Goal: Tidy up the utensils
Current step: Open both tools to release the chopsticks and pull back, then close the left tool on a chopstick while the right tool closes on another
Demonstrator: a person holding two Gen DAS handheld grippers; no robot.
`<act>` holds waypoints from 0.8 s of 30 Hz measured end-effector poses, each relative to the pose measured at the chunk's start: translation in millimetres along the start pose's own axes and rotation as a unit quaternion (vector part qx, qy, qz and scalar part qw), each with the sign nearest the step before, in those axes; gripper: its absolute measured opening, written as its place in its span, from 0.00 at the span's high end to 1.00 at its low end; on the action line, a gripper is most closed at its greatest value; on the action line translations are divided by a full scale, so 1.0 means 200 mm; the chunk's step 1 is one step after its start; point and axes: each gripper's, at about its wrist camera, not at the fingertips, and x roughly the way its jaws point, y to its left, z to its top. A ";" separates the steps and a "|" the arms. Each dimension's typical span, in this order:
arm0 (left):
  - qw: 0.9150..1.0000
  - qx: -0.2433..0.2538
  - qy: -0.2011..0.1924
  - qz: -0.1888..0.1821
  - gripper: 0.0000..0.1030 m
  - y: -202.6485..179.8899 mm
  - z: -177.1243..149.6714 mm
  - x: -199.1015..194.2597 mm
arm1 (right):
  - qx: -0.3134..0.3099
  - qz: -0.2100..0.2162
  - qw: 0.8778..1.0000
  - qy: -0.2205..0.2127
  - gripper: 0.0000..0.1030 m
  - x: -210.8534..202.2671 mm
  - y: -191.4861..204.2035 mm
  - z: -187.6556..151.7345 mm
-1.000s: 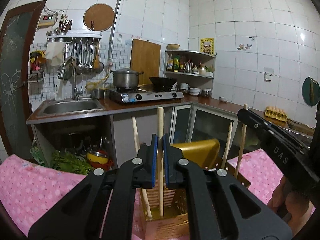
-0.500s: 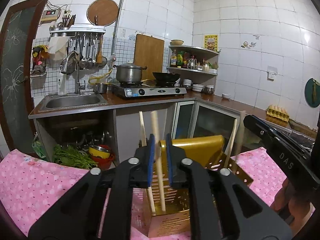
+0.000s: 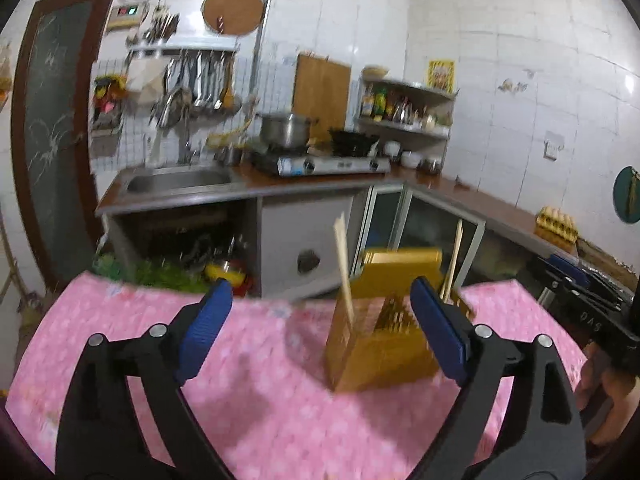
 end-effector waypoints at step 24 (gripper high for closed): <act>0.966 -0.040 0.251 0.047 0.05 0.10 -0.80 0.09 | 0.025 -0.036 0.978 0.203 0.47 -0.07 0.05 -0.81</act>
